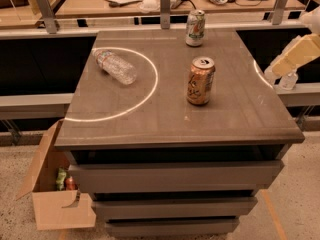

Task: Move 7up can near water bottle

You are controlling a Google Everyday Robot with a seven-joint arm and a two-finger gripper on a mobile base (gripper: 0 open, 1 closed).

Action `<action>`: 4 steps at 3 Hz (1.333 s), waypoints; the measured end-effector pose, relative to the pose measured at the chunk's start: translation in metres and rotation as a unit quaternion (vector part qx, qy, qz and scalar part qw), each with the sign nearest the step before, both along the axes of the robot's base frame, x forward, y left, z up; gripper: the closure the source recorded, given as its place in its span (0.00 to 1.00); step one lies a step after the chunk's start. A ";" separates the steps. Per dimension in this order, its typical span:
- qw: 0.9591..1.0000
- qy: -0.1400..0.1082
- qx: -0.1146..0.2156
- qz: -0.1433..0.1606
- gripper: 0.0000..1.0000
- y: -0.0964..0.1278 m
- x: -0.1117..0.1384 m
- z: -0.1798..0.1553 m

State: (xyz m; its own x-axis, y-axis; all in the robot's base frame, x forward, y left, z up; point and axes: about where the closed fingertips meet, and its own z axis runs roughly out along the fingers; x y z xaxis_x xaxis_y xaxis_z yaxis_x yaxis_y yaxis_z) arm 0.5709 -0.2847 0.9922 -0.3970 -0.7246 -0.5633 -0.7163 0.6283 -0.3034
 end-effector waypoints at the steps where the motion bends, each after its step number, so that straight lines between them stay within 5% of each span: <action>1: 0.991 -0.055 0.116 -0.036 0.00 -0.001 0.060 0.004; 2: 0.978 -0.082 0.184 -0.058 0.00 0.006 0.097 0.001; 4: 0.975 -0.092 0.196 -0.057 0.00 0.013 0.107 0.000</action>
Offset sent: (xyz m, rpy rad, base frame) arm 0.1288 0.0053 0.0025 0.5065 -0.2179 -0.1653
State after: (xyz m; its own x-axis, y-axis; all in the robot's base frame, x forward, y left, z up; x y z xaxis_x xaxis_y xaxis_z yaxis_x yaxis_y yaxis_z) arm 0.6776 -0.2720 0.9926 -0.3280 -0.3965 -0.8574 -0.5919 0.7937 -0.1406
